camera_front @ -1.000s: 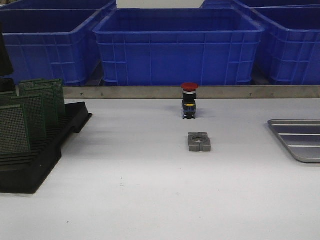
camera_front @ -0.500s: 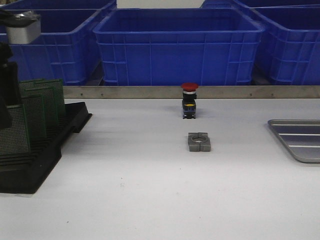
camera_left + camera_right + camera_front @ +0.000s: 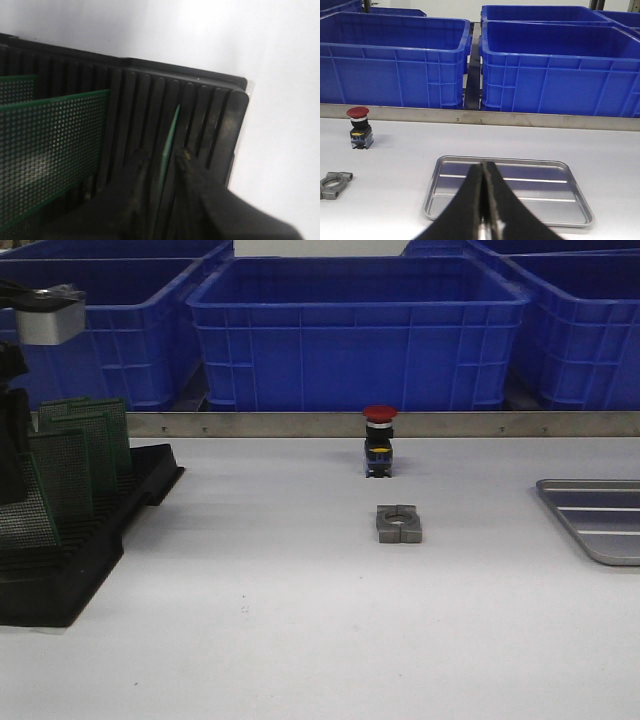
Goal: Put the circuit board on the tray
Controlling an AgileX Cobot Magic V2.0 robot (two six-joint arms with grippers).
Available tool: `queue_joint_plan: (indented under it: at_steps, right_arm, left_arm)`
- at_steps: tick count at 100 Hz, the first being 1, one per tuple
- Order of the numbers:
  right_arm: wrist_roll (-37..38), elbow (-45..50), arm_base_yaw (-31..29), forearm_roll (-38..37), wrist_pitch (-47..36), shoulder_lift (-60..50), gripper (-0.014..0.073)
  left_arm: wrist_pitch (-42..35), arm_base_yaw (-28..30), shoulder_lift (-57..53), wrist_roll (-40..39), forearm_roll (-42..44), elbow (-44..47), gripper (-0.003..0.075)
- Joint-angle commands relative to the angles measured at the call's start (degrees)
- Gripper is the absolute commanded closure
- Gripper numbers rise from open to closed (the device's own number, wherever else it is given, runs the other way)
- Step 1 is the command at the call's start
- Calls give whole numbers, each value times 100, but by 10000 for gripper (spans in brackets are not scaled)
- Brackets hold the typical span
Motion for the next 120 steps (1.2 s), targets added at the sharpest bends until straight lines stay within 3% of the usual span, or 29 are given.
queue_joint_plan:
  at_steps: [1,39,53,72,87,120]
  right_arm:
    - [-27,-73,-27,-36,-415,-144,654]
    - [-27,-73,-27,-36,-415,-144,654]
    - [-27,-73,-27,-36,-415,-144,654]
    - [-27,-73,-27,-36,-415,-144,654]
    - [-27,-73,-27,-36,-415,-144,654]
    - [-27,-73,-27,-36,-415,-144,654]
  left_arm:
    - [98,0,-231,-5,-139,-203,739]
    - [1180,0,-253,-46,-473,-1042,741]
    - [1180,0,-263,-46,-1686,-1250,741]
    - [1169,-55,-228,-46,-4174,-1263,741]
    - [1169,-368,-230,-46,-5216,-1263,741]
    - [860,-1682,-230,-46,-5288,-1263,741]
